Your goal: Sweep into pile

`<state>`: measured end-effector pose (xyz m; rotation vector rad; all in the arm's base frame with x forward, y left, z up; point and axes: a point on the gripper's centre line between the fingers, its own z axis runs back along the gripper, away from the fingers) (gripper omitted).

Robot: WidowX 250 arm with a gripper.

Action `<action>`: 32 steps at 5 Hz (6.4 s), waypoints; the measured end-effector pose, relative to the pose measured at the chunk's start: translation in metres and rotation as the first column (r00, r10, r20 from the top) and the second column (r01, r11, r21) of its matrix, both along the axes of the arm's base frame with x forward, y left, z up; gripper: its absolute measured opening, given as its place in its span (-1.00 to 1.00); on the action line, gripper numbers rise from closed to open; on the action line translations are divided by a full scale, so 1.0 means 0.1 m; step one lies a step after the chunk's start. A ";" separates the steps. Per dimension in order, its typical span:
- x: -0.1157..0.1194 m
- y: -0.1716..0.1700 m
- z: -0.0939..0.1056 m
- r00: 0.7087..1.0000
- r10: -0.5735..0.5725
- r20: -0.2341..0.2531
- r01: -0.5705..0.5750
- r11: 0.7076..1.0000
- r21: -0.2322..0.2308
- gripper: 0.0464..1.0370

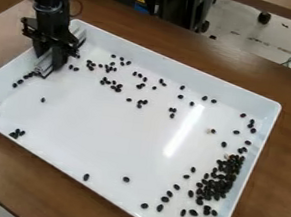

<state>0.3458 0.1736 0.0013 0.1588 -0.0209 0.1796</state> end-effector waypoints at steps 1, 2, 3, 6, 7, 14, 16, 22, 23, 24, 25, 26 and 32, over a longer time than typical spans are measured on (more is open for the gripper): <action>0.04 -0.09 -0.05 0.999 -0.036 0.006 0.036 0.998 0.048 -0.37; 0.11 -0.29 -0.08 0.996 -0.080 0.034 0.078 0.996 0.050 -0.37; 0.05 -0.56 -0.10 0.991 -0.122 0.063 0.119 0.992 0.052 -0.37; -0.22 -1.84 -0.09 0.953 -0.299 0.050 0.300 0.954 -0.014 -0.37; -0.25 -2.35 -0.06 0.925 -0.376 0.059 0.378 0.925 -0.042 -0.37; -0.13 -1.17 0.30 0.994 0.008 0.110 -0.003 0.999 -0.051 -0.37; 0.15 -0.60 0.02 0.999 -0.015 0.050 0.017 0.999 -0.028 -0.37; 0.06 -2.49 -0.04 0.919 -0.390 0.060 0.393 0.919 -0.026 -0.37; -0.07 -2.98 -0.02 0.870 -0.490 0.057 0.491 0.871 0.000 -0.37; -0.13 -3.11 -0.01 0.857 -0.512 0.055 0.513 0.859 -0.003 -0.37; -0.25 -3.09 0.06 0.873 -0.484 0.056 0.486 0.873 -0.027 -0.37; -0.24 -2.88 0.24 0.901 -0.423 0.096 0.428 0.903 -0.037 -0.37; -0.51 -1.98 0.16 0.993 -0.081 0.081 0.098 0.968 -0.232 0.90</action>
